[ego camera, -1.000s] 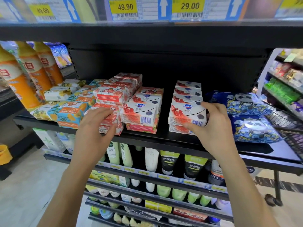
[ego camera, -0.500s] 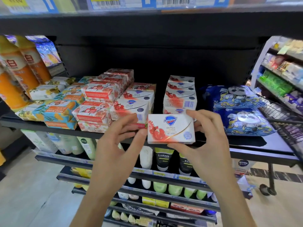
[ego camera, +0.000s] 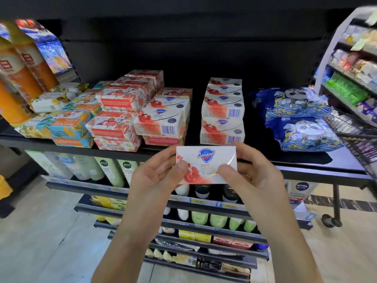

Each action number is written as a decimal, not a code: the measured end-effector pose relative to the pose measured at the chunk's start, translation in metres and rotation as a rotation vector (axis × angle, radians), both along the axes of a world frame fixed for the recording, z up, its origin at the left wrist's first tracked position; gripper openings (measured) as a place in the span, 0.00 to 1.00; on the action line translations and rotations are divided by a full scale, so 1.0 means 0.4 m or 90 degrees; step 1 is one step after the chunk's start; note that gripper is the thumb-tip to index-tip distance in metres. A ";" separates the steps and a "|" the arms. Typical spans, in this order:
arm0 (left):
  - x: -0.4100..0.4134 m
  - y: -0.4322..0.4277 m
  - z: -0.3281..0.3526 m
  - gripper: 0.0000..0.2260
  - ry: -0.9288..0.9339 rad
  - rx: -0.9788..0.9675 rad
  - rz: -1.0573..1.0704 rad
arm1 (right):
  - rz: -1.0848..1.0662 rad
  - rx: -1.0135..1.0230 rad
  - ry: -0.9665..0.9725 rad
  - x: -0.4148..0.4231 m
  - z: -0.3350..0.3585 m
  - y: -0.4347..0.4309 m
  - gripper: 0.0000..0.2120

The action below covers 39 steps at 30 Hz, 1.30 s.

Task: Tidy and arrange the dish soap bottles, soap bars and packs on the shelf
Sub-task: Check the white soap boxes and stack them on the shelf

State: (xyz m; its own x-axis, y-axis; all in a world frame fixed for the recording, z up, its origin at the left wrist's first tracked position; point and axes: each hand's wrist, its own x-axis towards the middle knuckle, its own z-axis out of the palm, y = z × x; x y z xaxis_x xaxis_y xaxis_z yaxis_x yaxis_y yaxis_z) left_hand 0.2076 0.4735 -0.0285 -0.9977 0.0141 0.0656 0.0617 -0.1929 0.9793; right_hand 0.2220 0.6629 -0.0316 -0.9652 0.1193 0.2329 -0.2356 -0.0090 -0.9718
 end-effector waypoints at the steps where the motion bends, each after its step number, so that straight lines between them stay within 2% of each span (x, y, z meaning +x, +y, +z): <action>1: 0.002 -0.002 -0.004 0.19 0.001 -0.003 -0.003 | -0.001 -0.029 -0.028 -0.001 -0.001 0.002 0.27; 6: 0.013 -0.006 -0.017 0.23 0.004 -0.014 -0.023 | 0.030 -0.110 -0.065 0.003 -0.006 0.012 0.18; 15: 0.019 -0.003 -0.010 0.27 -0.001 -0.041 -0.059 | 0.041 -0.123 0.003 0.006 -0.020 0.023 0.20; 26: 0.024 0.004 -0.004 0.18 -0.020 0.007 -0.077 | 0.105 -0.095 0.065 0.001 -0.036 0.043 0.22; 31: 0.025 0.008 -0.004 0.18 -0.024 -0.001 -0.076 | 0.137 -0.078 -0.020 0.011 -0.031 0.050 0.23; 35: 0.023 0.012 -0.011 0.20 -0.024 -0.001 -0.069 | 0.094 -0.083 -0.102 0.008 -0.038 0.050 0.26; 39: 0.023 0.015 -0.013 0.22 -0.015 0.005 -0.071 | 0.087 -0.054 -0.120 0.009 -0.041 0.053 0.28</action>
State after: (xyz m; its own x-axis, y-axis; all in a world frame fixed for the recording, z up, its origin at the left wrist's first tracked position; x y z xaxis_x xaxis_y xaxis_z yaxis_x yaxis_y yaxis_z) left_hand 0.2169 0.4796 -0.0337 -0.9912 0.1248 0.0433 0.0170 -0.2052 0.9786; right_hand 0.2254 0.6841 -0.0478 -0.9991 -0.0045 0.0412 -0.0404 -0.1115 -0.9929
